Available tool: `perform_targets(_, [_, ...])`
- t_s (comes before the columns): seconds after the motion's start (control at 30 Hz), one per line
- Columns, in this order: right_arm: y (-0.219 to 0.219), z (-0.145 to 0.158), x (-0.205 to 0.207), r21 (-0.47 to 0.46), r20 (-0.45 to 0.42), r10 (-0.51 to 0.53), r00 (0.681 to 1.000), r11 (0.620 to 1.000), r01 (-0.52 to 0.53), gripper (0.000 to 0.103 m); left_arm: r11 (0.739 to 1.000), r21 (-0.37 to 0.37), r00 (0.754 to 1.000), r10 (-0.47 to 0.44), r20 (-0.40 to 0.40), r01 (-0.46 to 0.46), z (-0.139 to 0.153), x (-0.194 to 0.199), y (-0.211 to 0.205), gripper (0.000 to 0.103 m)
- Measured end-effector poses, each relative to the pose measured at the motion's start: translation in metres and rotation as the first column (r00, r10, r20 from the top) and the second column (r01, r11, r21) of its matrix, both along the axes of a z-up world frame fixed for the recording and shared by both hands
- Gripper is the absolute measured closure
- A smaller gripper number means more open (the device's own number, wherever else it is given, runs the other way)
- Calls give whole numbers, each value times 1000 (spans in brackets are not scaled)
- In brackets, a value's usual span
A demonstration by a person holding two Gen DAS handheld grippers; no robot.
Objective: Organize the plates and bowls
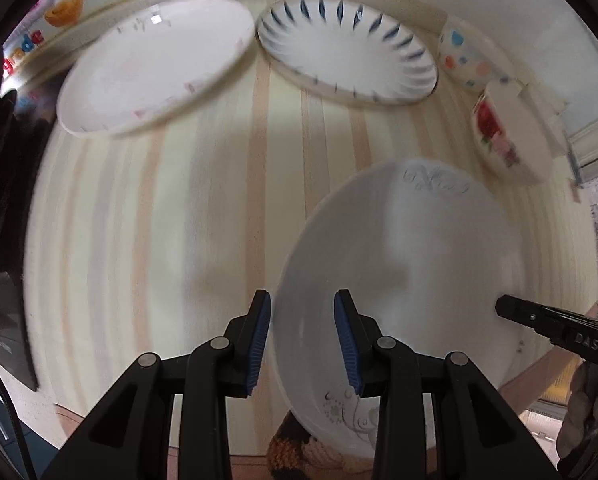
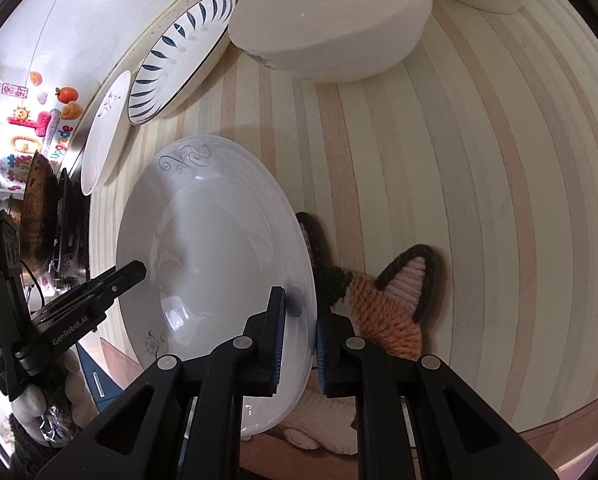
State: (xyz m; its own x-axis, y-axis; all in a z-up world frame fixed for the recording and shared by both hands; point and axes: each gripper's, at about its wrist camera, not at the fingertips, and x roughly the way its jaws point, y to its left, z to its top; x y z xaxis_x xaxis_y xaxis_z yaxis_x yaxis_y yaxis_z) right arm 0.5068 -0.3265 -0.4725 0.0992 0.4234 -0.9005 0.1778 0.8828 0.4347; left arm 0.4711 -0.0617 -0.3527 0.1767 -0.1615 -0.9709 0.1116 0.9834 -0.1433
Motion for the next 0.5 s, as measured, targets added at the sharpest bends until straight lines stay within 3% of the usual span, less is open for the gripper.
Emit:
perform_targets(0.13, [-7, 24, -2, -38, 7, -43, 999, 998, 43, 86, 999, -23, 994, 48, 101, -46, 44, 9, 27, 72])
perform_targets(0.23, [-1, 56, 3, -73, 67, -43, 997, 996, 48, 74, 990, -48, 977, 142, 157, -136, 60, 29, 58, 69])
perform_targets(0.33, [27, 83, 28, -52, 145, -1, 989, 999, 9, 54, 975, -48, 966, 220, 136, -215, 47, 58, 89, 69])
perform_targets(0.5, [98, 90, 113, 26, 196, 101, 975, 994, -108, 53, 939, -41, 935, 343, 85, -341, 17, 96, 136, 69])
